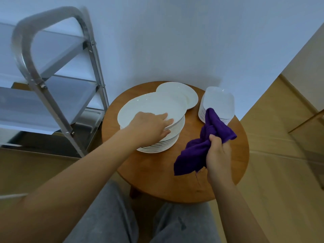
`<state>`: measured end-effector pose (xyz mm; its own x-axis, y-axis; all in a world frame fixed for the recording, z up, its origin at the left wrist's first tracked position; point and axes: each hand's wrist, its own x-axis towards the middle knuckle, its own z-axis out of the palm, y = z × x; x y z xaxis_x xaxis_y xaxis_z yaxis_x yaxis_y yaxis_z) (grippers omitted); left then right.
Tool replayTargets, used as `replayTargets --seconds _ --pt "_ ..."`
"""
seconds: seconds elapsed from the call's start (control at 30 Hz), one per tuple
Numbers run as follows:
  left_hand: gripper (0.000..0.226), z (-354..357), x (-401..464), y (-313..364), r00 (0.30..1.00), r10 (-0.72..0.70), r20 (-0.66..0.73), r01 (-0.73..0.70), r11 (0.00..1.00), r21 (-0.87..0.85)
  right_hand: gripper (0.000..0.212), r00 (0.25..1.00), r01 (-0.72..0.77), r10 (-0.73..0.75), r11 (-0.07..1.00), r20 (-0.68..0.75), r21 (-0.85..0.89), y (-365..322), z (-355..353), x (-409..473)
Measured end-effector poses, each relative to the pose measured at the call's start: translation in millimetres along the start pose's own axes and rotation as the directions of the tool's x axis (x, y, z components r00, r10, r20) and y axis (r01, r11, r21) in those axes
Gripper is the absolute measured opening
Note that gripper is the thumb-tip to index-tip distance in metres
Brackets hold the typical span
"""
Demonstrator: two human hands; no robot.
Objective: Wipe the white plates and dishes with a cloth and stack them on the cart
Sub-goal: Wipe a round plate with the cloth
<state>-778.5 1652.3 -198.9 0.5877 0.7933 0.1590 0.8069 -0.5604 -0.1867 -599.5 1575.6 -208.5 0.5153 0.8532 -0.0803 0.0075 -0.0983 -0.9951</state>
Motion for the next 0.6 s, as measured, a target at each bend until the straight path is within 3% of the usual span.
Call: replayTargets --seconds 0.17,0.4,0.5,0.6 --pt "0.042 20 3 5 0.994 0.059 0.096 -0.055 0.997 -0.05 0.016 0.999 -0.033 0.033 0.999 -0.006 -0.011 3 4 2" --pt "0.053 24 -4 -1 0.962 0.052 0.268 0.003 0.979 -0.204 0.018 0.996 -0.089 0.089 0.996 0.001 -0.011 8 11 -2" --pt "0.066 21 -6 5 0.923 0.029 0.385 0.111 0.935 -0.336 0.018 0.994 -0.106 0.106 0.994 -0.004 -0.017 9 13 0" --pt "0.066 16 1 1 0.935 -0.059 0.351 0.237 0.839 -0.489 0.017 0.993 -0.119 0.119 0.993 -0.007 -0.005 10 14 5"
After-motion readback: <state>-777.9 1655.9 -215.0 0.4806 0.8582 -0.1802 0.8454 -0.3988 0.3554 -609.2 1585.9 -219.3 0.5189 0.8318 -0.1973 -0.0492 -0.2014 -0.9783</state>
